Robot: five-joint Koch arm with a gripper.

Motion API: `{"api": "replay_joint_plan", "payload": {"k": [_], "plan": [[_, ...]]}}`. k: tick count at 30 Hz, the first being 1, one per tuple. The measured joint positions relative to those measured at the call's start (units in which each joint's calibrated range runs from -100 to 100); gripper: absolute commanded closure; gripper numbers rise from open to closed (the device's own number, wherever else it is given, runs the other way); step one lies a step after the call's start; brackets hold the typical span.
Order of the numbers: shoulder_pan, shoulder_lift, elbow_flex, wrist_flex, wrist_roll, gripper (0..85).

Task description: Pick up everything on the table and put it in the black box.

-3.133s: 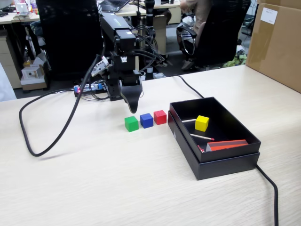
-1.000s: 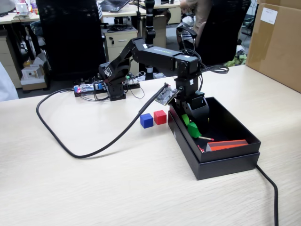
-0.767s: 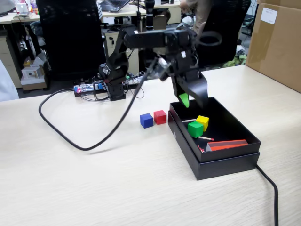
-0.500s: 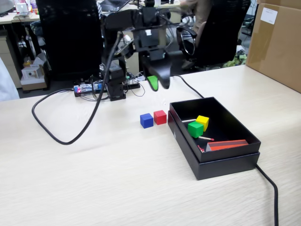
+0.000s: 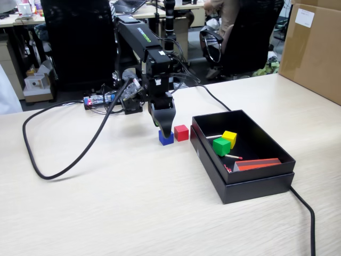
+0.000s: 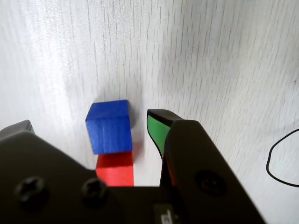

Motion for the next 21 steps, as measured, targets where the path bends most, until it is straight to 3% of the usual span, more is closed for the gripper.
{"api": "replay_joint_plan", "payload": {"k": [6, 7, 8, 9, 16, 21], "plan": [[0.05, 6.99, -0.18, 3.56, 0.24, 46.3], [0.05, 7.9, -0.09, 3.87, 0.2, 50.4], [0.05, 8.54, -0.18, 4.26, 0.24, 68.9], [0.05, 9.45, -0.09, 5.27, 0.24, 72.3], [-0.59, 8.54, -0.18, 8.21, 0.39, 72.9], [-1.42, -4.92, 18.9, -1.7, -0.98, 72.9]]}}
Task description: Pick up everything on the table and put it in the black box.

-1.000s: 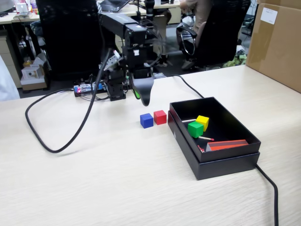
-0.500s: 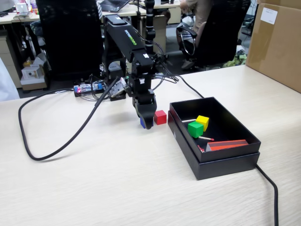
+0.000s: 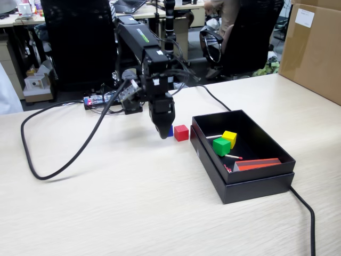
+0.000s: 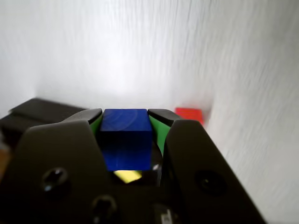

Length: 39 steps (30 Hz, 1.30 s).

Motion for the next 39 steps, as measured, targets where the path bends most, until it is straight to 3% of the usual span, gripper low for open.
{"api": "replay_joint_plan", "payload": {"k": [4, 8, 16, 21, 23, 25, 29, 34, 39], "plan": [[2.64, 2.07, 21.36, -5.81, -0.34, 72.9], [5.86, 18.38, 38.16, -7.59, -0.54, 72.7], [9.77, 49.45, 45.92, -7.74, -0.15, 72.5], [10.06, 54.11, 46.01, -7.74, 0.78, 71.8], [10.01, 54.76, 46.01, -7.74, 0.93, 71.4], [9.96, 54.76, 46.01, -7.74, 0.93, 58.9], [9.87, 54.76, 46.01, -8.44, 0.93, 43.1], [9.82, 50.23, 44.18, -9.91, 0.88, 42.6], [9.72, 19.42, 35.24, -10.53, 0.83, 42.7]]}}
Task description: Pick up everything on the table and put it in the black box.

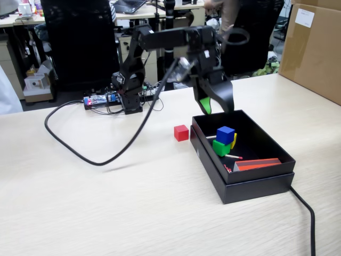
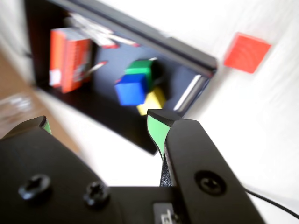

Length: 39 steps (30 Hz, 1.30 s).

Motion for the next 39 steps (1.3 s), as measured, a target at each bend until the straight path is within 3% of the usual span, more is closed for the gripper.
{"api": "replay_joint_plan", "payload": {"k": [5, 11, 29, 33, 37, 39], "plan": [[-1.47, -25.63, -24.55, -1.78, -0.1, 42.6], [-3.91, -35.47, -49.38, -0.85, -0.29, 40.2], [-0.93, 1.42, -40.8, 2.86, 4.79, 41.4], [-0.83, 2.98, -41.9, 4.96, 5.76, 52.7], [-0.83, 6.08, -42.99, 6.43, 6.5, 54.9], [-0.68, 6.99, -42.81, 6.43, 6.59, 66.6]]}}
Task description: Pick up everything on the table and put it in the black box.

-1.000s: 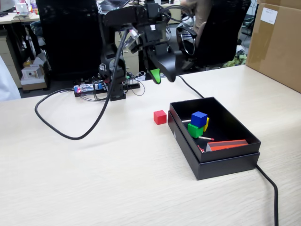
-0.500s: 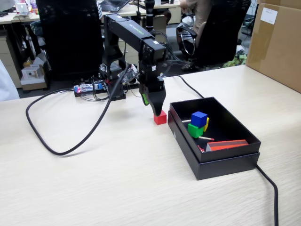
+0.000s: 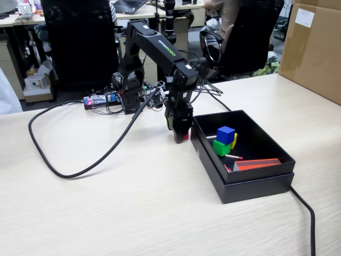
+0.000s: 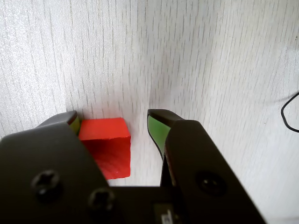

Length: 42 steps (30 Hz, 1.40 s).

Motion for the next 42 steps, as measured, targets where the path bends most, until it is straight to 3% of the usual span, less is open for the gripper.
{"api": "replay_joint_plan", "payload": {"k": [2, 3, 16, 18, 19, 20, 32, 42], "plan": [[0.0, 0.39, 0.09, 0.0, 0.1, 78.6], [0.0, 0.39, 0.18, 0.08, 0.15, 79.7], [-2.74, -8.8, -2.01, 2.71, -1.51, 78.2], [-3.66, -11.91, -3.74, 2.71, -2.34, 58.9], [-4.0, -13.46, -4.66, 2.71, -2.69, 41.5], [-4.15, -15.66, -6.66, 2.25, -3.32, 38.7], [-3.61, -34.56, -10.68, 0.15, -4.15, 38.0], [-3.71, -35.6, -12.32, -0.08, -4.2, 37.9]]}}
